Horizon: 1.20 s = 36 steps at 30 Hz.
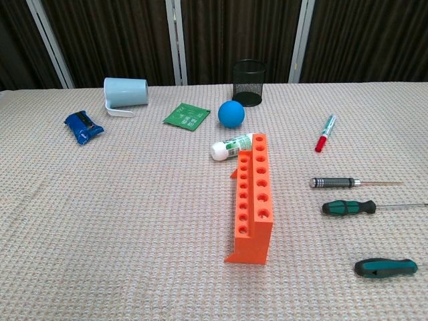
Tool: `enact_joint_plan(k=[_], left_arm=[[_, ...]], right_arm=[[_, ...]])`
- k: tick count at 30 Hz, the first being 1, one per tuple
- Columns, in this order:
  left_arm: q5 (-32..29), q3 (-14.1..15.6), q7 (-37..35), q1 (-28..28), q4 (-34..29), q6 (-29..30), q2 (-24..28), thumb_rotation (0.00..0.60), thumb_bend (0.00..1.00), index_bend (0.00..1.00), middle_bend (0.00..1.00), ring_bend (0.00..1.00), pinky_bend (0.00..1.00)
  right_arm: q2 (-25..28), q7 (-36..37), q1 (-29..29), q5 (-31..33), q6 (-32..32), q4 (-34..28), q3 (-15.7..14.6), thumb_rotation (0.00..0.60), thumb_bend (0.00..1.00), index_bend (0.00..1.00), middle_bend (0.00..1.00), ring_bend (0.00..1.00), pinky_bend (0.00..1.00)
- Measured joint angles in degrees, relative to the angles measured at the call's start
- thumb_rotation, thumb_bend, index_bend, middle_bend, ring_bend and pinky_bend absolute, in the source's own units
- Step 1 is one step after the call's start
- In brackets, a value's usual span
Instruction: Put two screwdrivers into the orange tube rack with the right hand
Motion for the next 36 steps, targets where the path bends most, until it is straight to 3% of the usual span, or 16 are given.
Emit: enact_joint_plan(k=[17,26,36], left_arm=[[0.34,-0.4,-1.42,-1.36,0.12,-1.24,0.63,0.6,0.1,0.19,0.0,0.0,0.0],[0.51,-0.85,-1.15,-2.54,-0.64,-2.28,0.97,0.6,0.1,0.21,0.0,0.0,0.0],[-0.41,-1.88,0.21,-4.37,-1.47,-3.99,0.97,0.6,0.11,0.22,0.0,0.0,0.0]], right_arm=[[-0.45,-1.53,0.66,0.79,-0.5,-0.66,0.09,0.6,0.15,0.18,0.07,0.0,0.0],[-1.34,-0.82,1.13,0.56,0.44,0.34,1.02,0.6,0.2,0.26,0.1,0.0,0.0],[-2.89,0.93,6.73,0.12,-4.65,0.48,3.41,0.6,0.27,0.39,0.14,0.0,0.0]])
